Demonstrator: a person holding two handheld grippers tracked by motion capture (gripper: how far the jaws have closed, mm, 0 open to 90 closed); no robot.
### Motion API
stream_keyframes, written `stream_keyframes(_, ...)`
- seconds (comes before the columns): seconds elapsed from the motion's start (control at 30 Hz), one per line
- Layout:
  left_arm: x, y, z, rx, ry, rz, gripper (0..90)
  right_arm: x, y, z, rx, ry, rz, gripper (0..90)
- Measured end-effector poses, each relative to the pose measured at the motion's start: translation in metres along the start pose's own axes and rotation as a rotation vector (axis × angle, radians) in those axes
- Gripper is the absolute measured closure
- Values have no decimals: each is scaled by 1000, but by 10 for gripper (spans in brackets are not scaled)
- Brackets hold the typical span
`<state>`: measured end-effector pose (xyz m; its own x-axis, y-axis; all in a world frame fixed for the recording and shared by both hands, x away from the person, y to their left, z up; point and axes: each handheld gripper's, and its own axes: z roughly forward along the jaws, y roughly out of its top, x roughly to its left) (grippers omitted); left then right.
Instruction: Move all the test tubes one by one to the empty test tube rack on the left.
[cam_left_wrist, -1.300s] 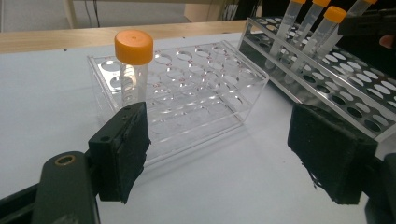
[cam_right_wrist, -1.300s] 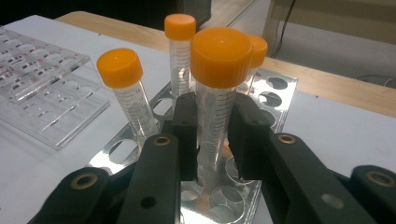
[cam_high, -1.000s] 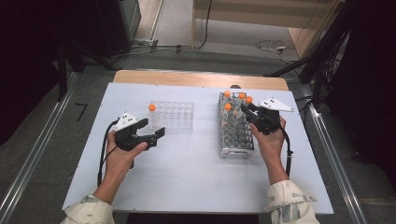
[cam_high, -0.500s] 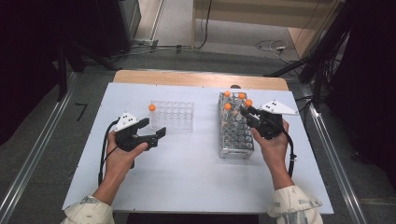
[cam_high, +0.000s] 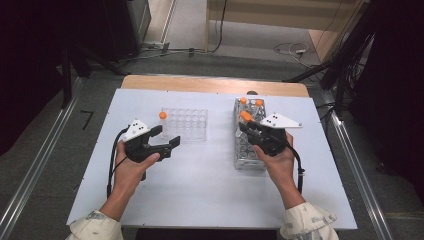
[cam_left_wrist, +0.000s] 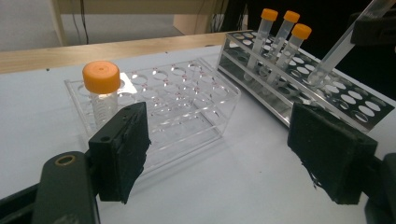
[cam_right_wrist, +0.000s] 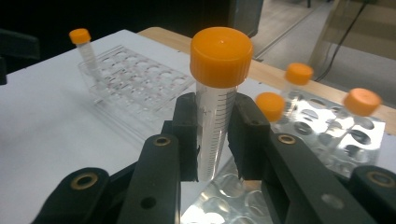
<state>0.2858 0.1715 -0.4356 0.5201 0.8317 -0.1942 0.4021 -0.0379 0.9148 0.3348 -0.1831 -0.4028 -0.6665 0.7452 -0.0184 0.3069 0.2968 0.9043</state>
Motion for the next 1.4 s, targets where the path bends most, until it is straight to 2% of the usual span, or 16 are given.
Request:
stream_keyframes(0.37,-20,7,4,-2,-57,32,218,32,-5,21,43,76,-56,712)
stream_keyframes(0.7,-28,6,10,5,-84,46,222,55,-10,38,78,131,-93,711)
stream_keyframes(0.93,-38,5,16,2,-112,61,231,68,-14,48,95,160,-116,712)
stream_keyframes(1.13,-45,8,18,-6,-138,69,242,75,-16,52,108,190,-116,712)
stream_keyframes(1.27,-50,8,21,-5,-155,79,280,79,-17,54,115,210,-115,711)
stream_keyframes(1.4,-55,6,23,-5,-156,99,317,86,-17,55,117,233,-129,712)
